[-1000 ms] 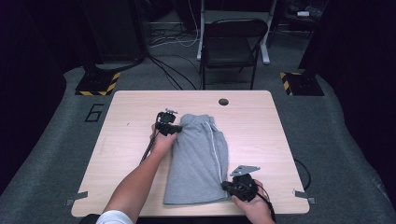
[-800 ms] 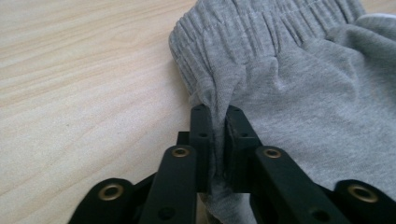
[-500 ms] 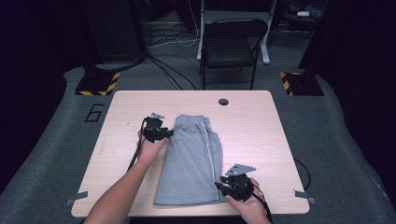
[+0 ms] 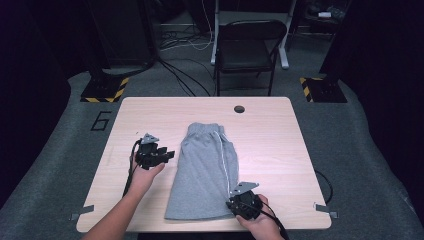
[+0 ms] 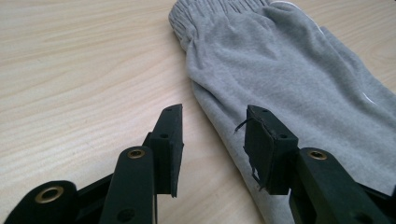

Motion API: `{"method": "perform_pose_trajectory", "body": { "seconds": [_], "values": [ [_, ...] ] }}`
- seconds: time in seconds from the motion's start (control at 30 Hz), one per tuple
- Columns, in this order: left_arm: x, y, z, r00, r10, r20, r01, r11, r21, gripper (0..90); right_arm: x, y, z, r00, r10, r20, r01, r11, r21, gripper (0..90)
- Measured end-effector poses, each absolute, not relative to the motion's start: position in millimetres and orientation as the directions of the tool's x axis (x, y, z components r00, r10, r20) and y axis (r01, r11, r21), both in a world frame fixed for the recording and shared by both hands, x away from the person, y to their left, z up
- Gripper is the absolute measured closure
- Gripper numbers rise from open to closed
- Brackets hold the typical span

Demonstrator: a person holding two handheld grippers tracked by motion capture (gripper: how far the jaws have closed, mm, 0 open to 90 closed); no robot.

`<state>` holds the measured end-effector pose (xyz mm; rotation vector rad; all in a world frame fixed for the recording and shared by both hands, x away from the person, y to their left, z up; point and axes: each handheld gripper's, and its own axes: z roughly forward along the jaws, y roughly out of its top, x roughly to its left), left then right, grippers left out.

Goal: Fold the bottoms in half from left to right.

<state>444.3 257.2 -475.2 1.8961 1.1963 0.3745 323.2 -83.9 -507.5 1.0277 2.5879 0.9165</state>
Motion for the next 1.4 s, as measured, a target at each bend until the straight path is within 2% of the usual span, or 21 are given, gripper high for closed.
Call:
{"method": "perform_pose_trajectory", "body": {
  "seconds": [0.03,0.1,0.27,0.37,0.53,0.67,0.83,1.0,1.07,1.1,1.13,1.23,1.4],
  "values": [
    [441.5,258.1,-477.9,0.497,0.850,-0.175,0.596,-0.188,0.780,56.6,322.9,-84.0,-507.2,-0.744,0.668,0.017,0.532,0.577,0.620,84.6],
    [441.7,258.3,-481.3,0.497,0.847,-0.187,0.603,-0.182,0.777,56.6,323.2,-84.0,-507.0,-0.745,0.667,0.016,0.524,0.571,0.632,86.6],
    [442.9,256.5,-482.0,0.510,0.841,-0.181,0.600,-0.197,0.775,56.7,322.9,-85.8,-500.8,-0.740,0.672,0.025,0.516,0.544,0.662,87.6],
    [442.9,254.2,-483.1,0.531,0.832,-0.159,0.597,-0.234,0.767,56.7,319.7,-92.3,-482.7,-0.745,0.667,0.017,0.479,0.516,0.710,87.8],
    [441.2,244.7,-489.2,0.549,0.823,-0.145,0.597,-0.265,0.758,56.5,314.6,-101.2,-464.1,-0.739,0.673,-0.015,0.447,0.507,0.737,87.9],
    [440.1,232.0,-492.9,0.576,0.809,-0.122,0.578,-0.297,0.760,54.6,313.2,-105.7,-458.0,-0.732,0.681,-0.001,0.452,0.487,0.748,87.9],
    [440.9,220.8,-496.9,0.598,0.796,-0.092,0.561,-0.334,0.758,53.8,313.7,-114.5,-461.8,-0.722,0.692,0.006,0.489,0.504,0.712,87.8],
    [443.4,218.1,-500.8,0.606,0.791,-0.083,0.568,-0.357,0.741,53.8,318.9,-114.4,-490.4,-0.718,0.695,0.025,0.561,0.558,0.612,87.6],
    [443.8,220.1,-499.6,0.598,0.796,-0.098,0.577,-0.342,0.741,53.8,321.5,-113.8,-496.2,-0.715,0.699,0.023,0.576,0.570,0.586,85.0],
    [443.5,223.0,-497.1,0.587,0.800,-0.125,0.575,-0.303,0.760,53.8,322.2,-113.5,-494.8,-0.698,0.716,0.007,0.575,0.554,0.602,73.3],
    [442.5,225.0,-495.3,0.581,0.802,-0.137,0.578,-0.288,0.763,53.7,322.9,-113.9,-493.0,-0.693,0.721,0.006,0.568,0.541,0.620,71.0],
    [440.1,231.4,-490.9,0.566,0.810,-0.156,0.579,-0.255,0.775,53.6,327.9,-114.1,-486.1,-0.681,0.733,0.006,0.551,0.507,0.663,65.9],
    [434.9,241.9,-485.1,0.556,0.817,-0.152,0.576,-0.247,0.779,52.4,345.1,-109.6,-473.5,-0.675,0.738,-0.014,0.523,0.492,0.696,62.7]
  ]
}}
